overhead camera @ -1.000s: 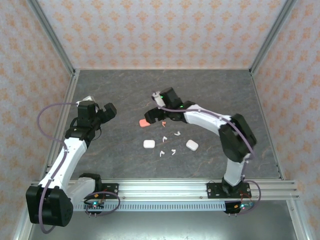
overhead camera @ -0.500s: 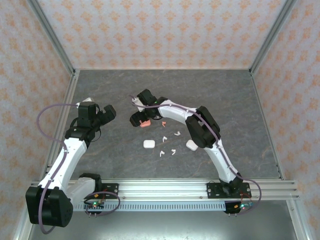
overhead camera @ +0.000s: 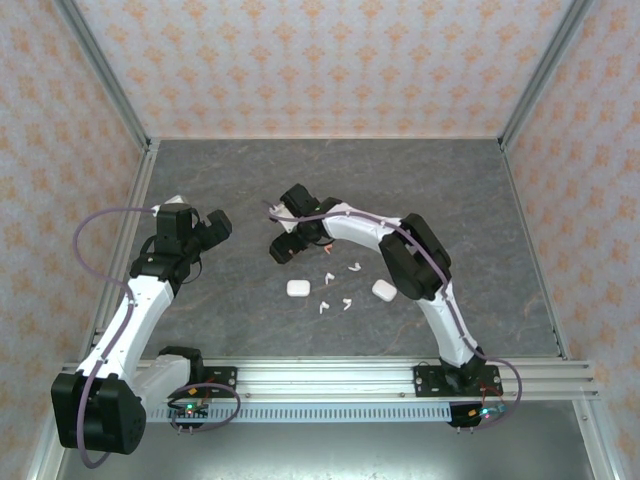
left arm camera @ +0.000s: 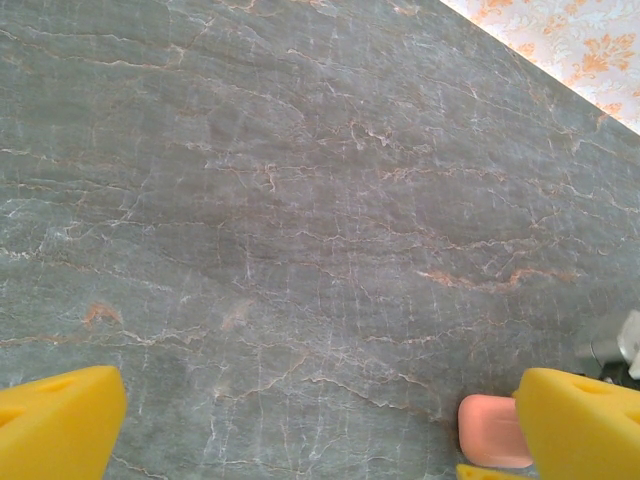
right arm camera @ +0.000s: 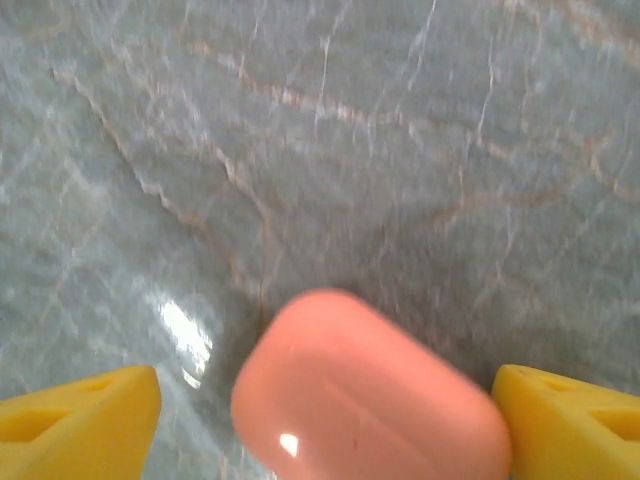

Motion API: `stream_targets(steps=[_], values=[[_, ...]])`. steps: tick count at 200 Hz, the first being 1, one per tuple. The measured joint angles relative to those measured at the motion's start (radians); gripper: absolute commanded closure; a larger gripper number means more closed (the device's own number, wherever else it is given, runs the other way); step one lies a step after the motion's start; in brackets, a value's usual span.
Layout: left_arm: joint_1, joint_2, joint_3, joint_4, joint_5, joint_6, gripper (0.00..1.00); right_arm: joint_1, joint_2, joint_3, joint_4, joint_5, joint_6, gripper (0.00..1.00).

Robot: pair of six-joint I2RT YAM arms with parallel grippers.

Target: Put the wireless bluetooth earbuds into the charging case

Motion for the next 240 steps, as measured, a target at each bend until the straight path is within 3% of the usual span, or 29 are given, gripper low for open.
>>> stream_targets(steps=[150, 240], values=[[-0.002, -0.005, 0.0, -0.001, -0.018, 0.0, 0.0, 0.068, -0.042, -0.067, -0.01, 0.111, -0.123, 0.23], [-0.002, -0.021, 0.0, -0.03, -0.028, 0.001, 0.0, 0.072, -0.019, 0.015, -0.048, 0.169, -0.161, 0.26]])
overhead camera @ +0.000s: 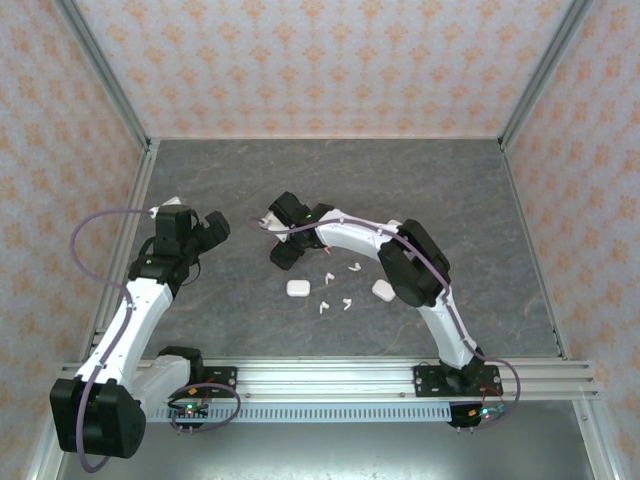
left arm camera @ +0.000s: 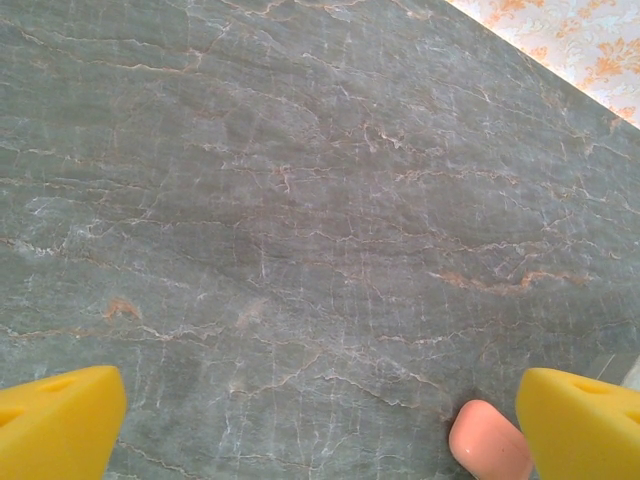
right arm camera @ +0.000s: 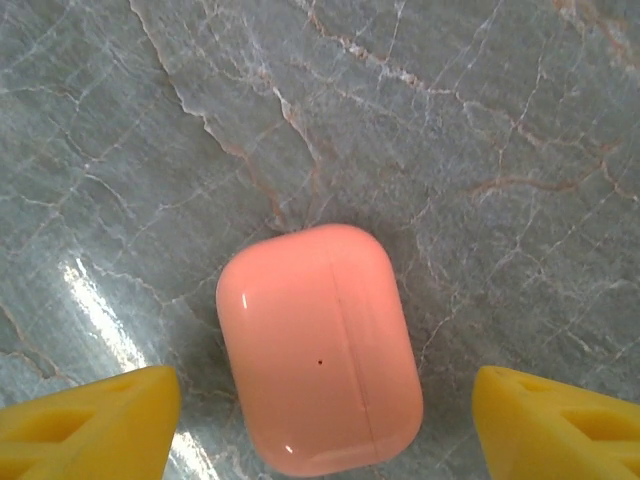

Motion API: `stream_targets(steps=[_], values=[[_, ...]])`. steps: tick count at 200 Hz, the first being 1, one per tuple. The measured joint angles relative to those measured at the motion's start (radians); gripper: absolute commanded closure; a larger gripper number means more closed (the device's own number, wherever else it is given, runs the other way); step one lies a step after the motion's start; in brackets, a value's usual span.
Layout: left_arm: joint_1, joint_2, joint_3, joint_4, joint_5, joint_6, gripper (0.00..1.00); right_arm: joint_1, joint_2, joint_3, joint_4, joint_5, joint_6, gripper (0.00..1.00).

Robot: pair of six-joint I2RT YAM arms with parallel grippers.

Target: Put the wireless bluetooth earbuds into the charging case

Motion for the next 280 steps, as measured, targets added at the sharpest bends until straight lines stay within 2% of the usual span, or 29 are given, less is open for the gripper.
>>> stream_targets(steps=[39, 107, 163, 184, 213, 251, 280], values=[[0.0, 0.0, 0.001, -0.012, -0.003, 0.0, 0.0, 0.0, 0.02, 0.0, -0.011, 0.0, -0.008, 0.31], [0.0, 0.0, 0.009, -0.023, -0.016, 0.003, 0.0, 0.01, 0.025, 0.0, -0.022, -0.003, -0.037, 0.56], [0.0, -0.015, 0.037, -0.029, 0.013, 0.005, 0.0, 0.008, -0.019, -0.051, -0.003, 0.029, -0.06, 0.59], [0.0, -0.018, 0.059, -0.029, 0.056, 0.01, 0.0, -0.006, -0.116, -0.152, 0.03, 0.042, -0.064, 0.6], [0.0, -0.017, 0.114, -0.026, 0.164, 0.01, 0.02, -0.047, -0.355, -0.321, 0.109, 0.05, -0.079, 0.6], [-0.007, 0.037, 0.251, 0.008, 0.417, 0.002, 0.07, -0.082, -0.684, -0.497, 0.24, 0.063, -0.134, 0.6], [-0.05, 0.092, 0.351, 0.025, 0.597, 0.006, 0.08, -0.081, -0.846, -0.564, 0.285, 0.068, -0.196, 0.6]])
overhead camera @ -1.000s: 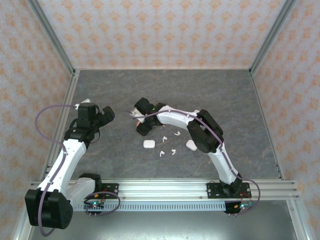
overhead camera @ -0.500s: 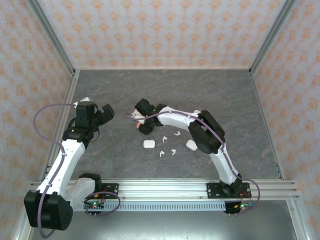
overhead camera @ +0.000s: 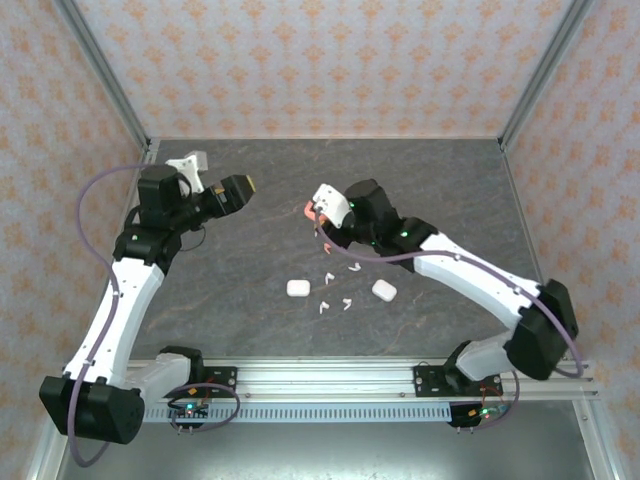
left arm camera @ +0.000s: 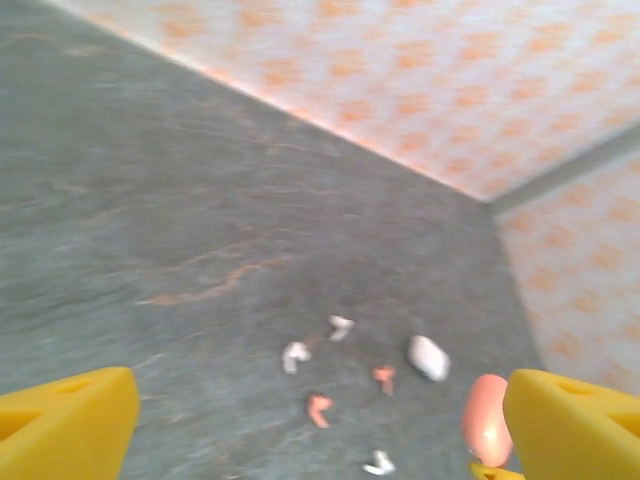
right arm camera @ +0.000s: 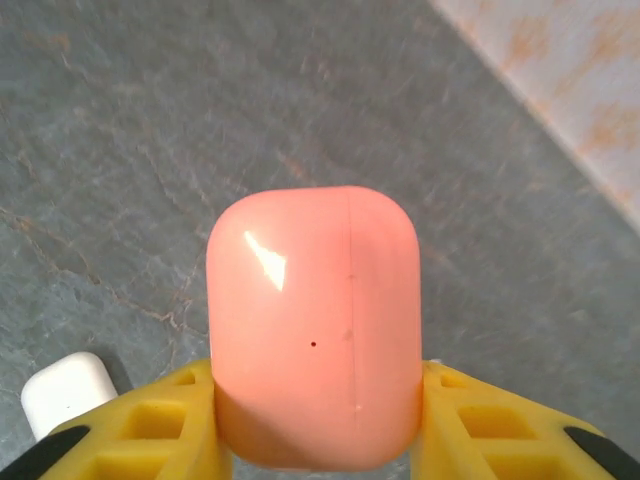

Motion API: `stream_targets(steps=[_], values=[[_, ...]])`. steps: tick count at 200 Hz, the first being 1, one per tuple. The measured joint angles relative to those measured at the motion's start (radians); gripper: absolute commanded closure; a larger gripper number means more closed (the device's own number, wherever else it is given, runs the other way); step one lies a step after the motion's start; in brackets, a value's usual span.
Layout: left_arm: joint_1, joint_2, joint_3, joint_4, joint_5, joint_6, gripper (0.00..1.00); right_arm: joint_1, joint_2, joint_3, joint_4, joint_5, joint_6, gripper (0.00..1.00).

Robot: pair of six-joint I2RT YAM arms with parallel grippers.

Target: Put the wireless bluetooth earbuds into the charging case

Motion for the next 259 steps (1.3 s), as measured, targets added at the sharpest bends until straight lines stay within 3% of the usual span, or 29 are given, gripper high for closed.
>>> stream_targets(steps=[57, 140, 259], values=[[-0.187, 0.077, 0.138, -0.012, 0.2, 0.083, 0.1, 0.003, -0.145, -0.011, 0.0, -0.001, -0.101, 0.6], [-0.34, 0.235, 0.183, -0.059, 0.234, 0.16, 0.2, 0.026, -0.162, -0.011, -0.03, -0.001, -0.182, 0.6], [-0.382, 0.285, 0.211, -0.063, 0.257, 0.182, 0.66, 0.026, -0.181, -0.011, -0.041, -0.016, -0.193, 0.6]])
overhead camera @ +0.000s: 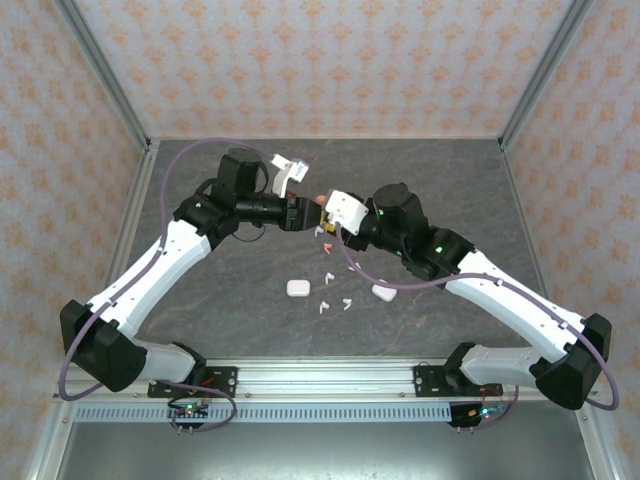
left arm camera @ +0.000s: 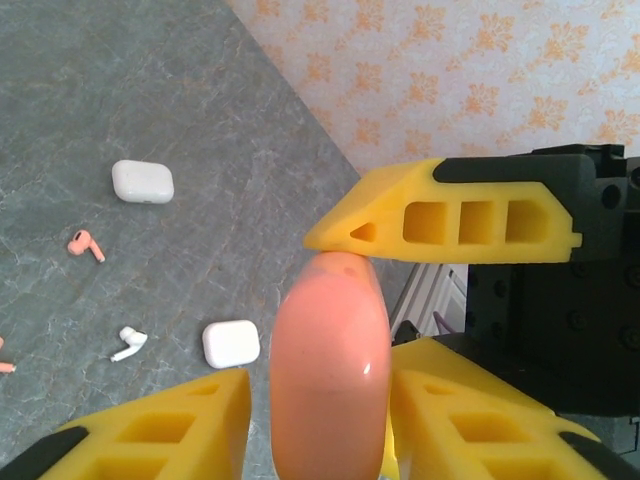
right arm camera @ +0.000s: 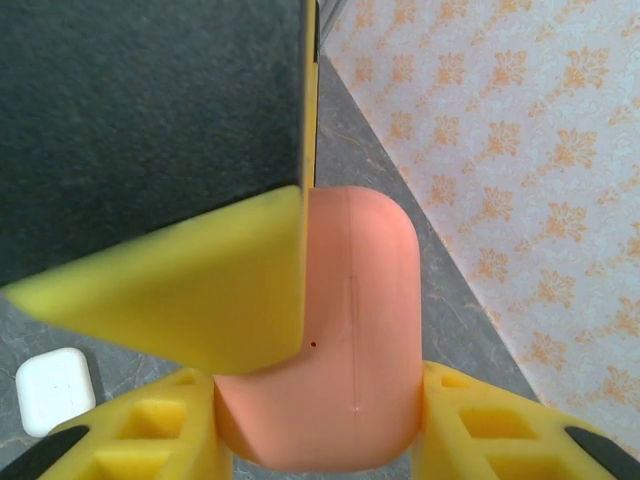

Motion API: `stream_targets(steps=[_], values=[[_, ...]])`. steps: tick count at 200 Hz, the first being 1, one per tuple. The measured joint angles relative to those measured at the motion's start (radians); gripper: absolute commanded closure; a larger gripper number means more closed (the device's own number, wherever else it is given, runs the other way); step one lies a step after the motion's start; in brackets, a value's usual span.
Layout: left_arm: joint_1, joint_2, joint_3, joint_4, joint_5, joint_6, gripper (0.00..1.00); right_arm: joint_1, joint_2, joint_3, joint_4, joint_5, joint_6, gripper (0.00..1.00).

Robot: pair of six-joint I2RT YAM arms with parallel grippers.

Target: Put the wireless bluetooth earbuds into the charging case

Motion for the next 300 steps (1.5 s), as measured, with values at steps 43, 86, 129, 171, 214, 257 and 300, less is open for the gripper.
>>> stream_targets(steps=[43, 86, 129, 171, 214, 257, 300], values=[[-0.006, 0.0, 0.0, 0.0, 0.003, 0.0, 0.78, 0.0, 0.0, 0.0, -0.013, -0.006, 0.0, 0.57], [-0.006, -0.001, 0.0, 0.0, -0.002, 0.001, 0.84, -0.014, 0.0, 0.006, -0.043, -0.034, 0.006, 0.28], [-0.006, -0.043, -0.033, 0.032, -0.064, 0.015, 0.93, -0.078, -0.011, 0.023, -0.109, -0.141, 0.062, 0.09], [-0.011, -0.216, -0.251, 0.233, -0.148, 0.039, 1.0, -0.194, -0.08, -0.005, -0.093, -0.34, 0.233, 0.09], [-0.019, -0.346, -0.401, 0.403, -0.197, 0.084, 1.0, -0.234, -0.134, -0.114, 0.069, -0.493, 0.442, 0.1], [-0.019, -0.369, -0.415, 0.458, -0.197, 0.124, 1.0, -0.234, -0.085, -0.126, 0.18, -0.562, 0.557, 0.14], [-0.019, -0.369, -0.415, 0.466, -0.19, 0.139, 1.0, -0.234, -0.027, -0.089, 0.209, -0.591, 0.6, 0.16]])
